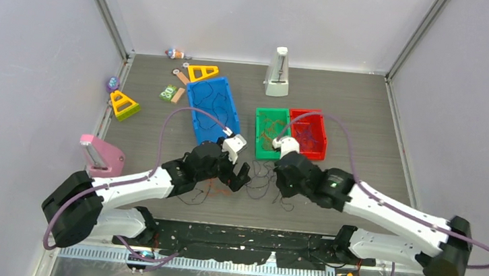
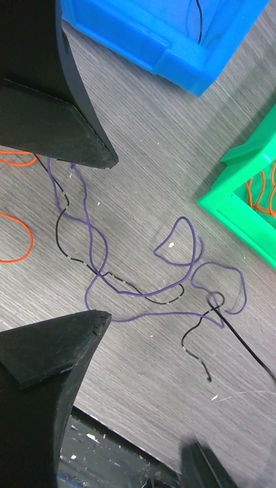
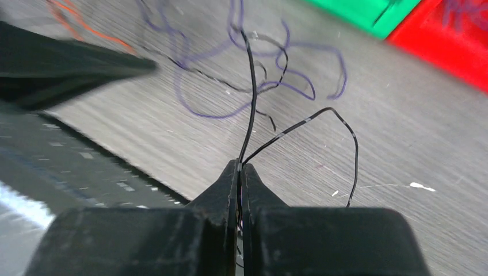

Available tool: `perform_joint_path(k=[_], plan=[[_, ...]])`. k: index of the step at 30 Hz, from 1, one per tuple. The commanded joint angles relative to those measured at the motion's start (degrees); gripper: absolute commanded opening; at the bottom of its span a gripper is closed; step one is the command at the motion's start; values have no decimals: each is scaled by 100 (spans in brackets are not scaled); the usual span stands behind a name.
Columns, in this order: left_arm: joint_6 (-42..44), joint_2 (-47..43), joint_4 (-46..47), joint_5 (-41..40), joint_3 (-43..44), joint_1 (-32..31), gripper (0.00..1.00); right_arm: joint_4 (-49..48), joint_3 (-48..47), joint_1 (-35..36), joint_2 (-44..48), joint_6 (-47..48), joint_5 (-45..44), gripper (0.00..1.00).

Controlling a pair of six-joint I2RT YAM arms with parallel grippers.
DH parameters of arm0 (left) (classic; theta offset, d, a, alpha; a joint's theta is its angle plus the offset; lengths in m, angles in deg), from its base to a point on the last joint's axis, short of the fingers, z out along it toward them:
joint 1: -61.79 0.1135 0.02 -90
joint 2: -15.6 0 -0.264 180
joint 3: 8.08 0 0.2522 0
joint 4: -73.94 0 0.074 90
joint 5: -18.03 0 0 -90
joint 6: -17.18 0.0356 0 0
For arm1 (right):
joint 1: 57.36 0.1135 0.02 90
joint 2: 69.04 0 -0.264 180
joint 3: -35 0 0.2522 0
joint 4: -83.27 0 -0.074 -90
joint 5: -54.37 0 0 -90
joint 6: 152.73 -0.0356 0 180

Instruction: Untangle the cables

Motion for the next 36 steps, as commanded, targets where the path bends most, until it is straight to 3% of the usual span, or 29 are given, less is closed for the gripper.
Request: perform_joint_path(k=[1,4,10,15,25,31,32,36], plan=[[112,-6,240,323,147,21,94,1453,-1271,19,702,113,153,5],[105,-41,257,342,126,21,94,1887,-2033,17,789,149,-60,5],[30,-643,771,-10,-416,21,94,1636,-2898,0,663,508,-453,5],[152,-772,961,375,-498,21,99,1515,-3462,-35,333,736,-160,5],[59,-646,2020,1392,-621,21,99,1034,-3192,-36,423,562,489,5],[-361,291,2282,2024,-100,-4,99,917,-3102,-36,493,530,649,5],[-452,476,2277,2011,12,-12,97,898,-3096,-36,507,537,669,5],[-667,1084,1926,2189,486,-14,64,879,-3085,-36,662,516,549,5]])
